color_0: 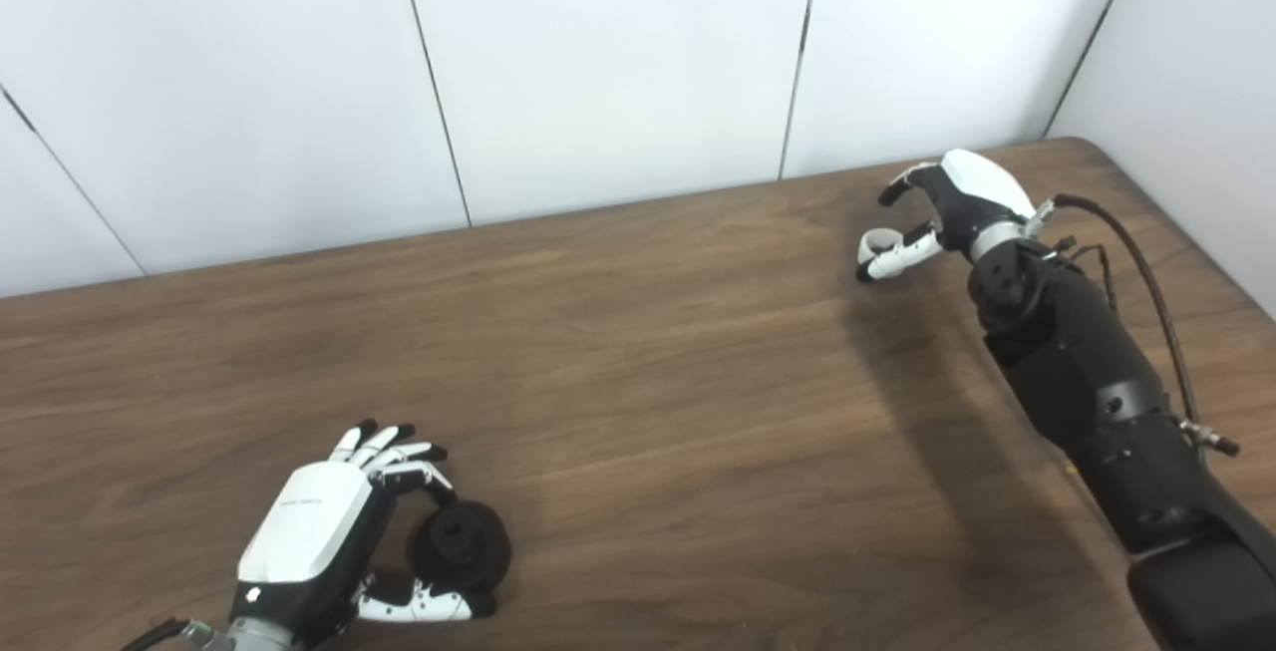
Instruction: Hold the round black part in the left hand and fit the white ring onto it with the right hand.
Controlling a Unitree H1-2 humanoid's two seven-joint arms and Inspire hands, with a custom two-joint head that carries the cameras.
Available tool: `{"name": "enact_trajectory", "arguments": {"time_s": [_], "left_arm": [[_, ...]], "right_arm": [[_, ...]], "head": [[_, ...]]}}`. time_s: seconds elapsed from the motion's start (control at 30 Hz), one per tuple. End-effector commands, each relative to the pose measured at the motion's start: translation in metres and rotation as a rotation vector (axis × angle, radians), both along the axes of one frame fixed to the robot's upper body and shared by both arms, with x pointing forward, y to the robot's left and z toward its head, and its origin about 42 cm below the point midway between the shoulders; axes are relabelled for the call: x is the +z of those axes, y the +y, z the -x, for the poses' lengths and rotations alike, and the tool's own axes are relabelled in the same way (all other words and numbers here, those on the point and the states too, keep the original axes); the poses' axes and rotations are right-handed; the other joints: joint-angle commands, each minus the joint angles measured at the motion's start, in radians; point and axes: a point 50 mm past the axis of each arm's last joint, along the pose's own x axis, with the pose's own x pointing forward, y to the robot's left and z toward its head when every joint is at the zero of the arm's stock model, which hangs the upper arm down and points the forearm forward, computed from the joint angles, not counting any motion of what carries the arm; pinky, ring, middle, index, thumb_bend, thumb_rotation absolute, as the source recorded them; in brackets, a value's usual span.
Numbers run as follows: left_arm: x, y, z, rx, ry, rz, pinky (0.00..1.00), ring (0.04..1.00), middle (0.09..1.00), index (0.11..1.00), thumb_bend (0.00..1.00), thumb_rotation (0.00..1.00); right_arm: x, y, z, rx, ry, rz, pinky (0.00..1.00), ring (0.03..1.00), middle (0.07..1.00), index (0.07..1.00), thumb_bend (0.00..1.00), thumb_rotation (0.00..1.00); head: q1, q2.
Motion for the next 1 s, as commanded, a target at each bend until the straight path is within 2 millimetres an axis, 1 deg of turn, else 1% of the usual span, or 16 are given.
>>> {"name": "enact_trajectory", "arguments": {"time_s": [0.0,0.2,0.63,0.8,0.97], "left_arm": [[0.0061,0.0075,-0.0036,-0.006,-0.020,-0.024,1.00,0.926,0.813,0.488,0.52,0.06],[0.0072,0.0076,-0.0039,-0.008,-0.021,-0.028,1.00,0.927,0.812,0.488,0.52,0.06],[0.0088,0.0087,-0.0048,-0.004,-0.013,-0.037,1.00,0.932,0.814,0.488,0.52,0.06],[0.0091,0.0098,-0.0054,-0.006,-0.016,-0.042,1.00,0.930,0.814,0.488,0.52,0.06],[0.0087,0.0103,-0.0057,-0.008,-0.016,-0.040,1.00,0.930,0.814,0.488,0.52,0.06]], "right_arm": [[0.0333,-0.0076,-0.0093,-0.011,-0.079,0.056,0.99,0.957,0.912,0.704,0.81,0.23],[0.0294,-0.0112,-0.0093,-0.015,-0.063,0.064,0.99,0.956,0.912,0.705,0.81,0.23],[0.0280,-0.0099,-0.0084,-0.009,-0.057,0.083,0.98,0.961,0.916,0.700,0.80,0.24],[0.0276,-0.0097,-0.0078,-0.007,-0.061,0.093,0.97,0.956,0.911,0.687,0.80,0.26],[0.0287,-0.0093,-0.0076,-0.004,-0.061,0.092,0.98,0.959,0.909,0.670,0.78,0.26]], "head": [[-0.001,0.000],[-0.003,0.000],[-0.005,0.002],[-0.007,0.003],[-0.007,0.004]]}}
